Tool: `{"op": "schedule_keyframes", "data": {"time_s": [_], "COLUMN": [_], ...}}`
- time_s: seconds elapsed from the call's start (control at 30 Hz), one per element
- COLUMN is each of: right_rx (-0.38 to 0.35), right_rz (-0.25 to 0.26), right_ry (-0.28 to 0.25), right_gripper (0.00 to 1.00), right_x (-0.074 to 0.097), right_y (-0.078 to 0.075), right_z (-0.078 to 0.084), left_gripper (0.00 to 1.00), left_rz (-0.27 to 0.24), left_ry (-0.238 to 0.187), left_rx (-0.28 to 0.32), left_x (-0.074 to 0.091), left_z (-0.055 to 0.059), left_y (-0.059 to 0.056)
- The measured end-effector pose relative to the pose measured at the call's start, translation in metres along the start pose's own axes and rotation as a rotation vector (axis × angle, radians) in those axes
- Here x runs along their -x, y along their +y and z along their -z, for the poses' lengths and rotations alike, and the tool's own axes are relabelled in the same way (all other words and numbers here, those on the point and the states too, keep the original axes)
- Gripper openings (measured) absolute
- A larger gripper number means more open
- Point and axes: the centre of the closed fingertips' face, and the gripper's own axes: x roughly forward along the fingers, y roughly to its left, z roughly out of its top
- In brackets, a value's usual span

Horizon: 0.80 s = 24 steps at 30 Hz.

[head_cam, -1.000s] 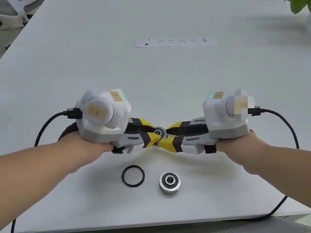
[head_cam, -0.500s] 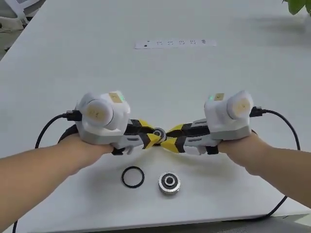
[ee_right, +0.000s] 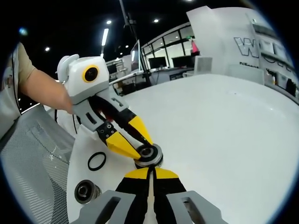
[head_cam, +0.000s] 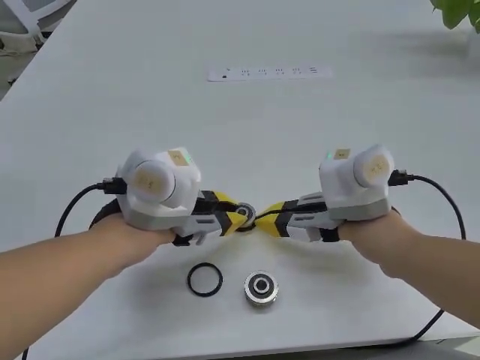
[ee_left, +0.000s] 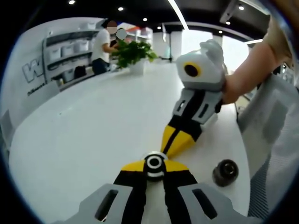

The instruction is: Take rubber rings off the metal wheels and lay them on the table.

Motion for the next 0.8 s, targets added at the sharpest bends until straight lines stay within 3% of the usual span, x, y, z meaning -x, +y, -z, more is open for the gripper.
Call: {"op": "schedule_keyframes", "data": {"time_s": [0.2, 0.4, 0.53, 0.8], "right_rx": [-0.095, -0.129, -0.213, -0.285], "right_rz": [0.003, 0.007, 0.01, 0.024], "right_ry": [-0.023, -0.035, -0.069, -0.11], "right_gripper": [0.0, 0.0, 0.0, 0.0], "right_x": [0.003, 0.005, 0.007, 0.006], "right_y": [-0.001, 0.001, -0.002, -0.007], "right_z": [-0.001, -0.005, -0.007, -0.014], "left_gripper": [0.14, 0.13, 0.13, 0.12], "left_rz": [-0.008, -0.013, -0.016, -0.028], "left_ry": [0.002, 0.005, 0.006, 0.011], "left_rx": [-0.001, -0.012, -0.01, -0.006], "left_x": [0.0, 0.0, 0.0, 0.0], "left_z": [0.0, 0.0, 0.0, 0.0], "left_y": [0.0, 0.0, 0.0, 0.0]}}
